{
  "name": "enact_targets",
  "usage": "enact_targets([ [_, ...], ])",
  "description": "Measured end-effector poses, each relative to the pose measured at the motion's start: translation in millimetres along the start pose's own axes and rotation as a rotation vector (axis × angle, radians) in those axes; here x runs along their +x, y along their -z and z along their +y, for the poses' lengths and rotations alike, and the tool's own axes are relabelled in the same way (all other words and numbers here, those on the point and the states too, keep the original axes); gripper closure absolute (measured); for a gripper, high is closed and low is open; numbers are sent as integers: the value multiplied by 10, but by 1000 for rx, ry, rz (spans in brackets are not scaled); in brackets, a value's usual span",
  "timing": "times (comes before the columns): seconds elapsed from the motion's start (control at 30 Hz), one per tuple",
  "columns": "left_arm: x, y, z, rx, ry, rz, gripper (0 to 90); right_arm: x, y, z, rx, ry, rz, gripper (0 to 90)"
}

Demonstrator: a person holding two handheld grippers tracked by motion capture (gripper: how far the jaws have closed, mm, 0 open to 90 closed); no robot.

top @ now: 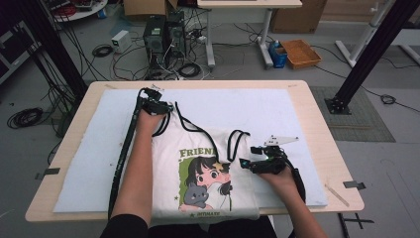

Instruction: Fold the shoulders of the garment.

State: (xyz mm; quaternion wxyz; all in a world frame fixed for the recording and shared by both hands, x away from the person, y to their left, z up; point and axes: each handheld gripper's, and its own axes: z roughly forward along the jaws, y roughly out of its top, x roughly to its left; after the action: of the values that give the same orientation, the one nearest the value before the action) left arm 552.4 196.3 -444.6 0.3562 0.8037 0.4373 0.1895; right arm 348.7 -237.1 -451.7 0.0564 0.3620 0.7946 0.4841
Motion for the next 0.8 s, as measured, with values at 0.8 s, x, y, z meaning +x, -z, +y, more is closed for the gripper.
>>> enact_targets([
  [0.8,-617,1005,-403,-242,-113,-164,874,19,-28,7,27,17,5,233],
])
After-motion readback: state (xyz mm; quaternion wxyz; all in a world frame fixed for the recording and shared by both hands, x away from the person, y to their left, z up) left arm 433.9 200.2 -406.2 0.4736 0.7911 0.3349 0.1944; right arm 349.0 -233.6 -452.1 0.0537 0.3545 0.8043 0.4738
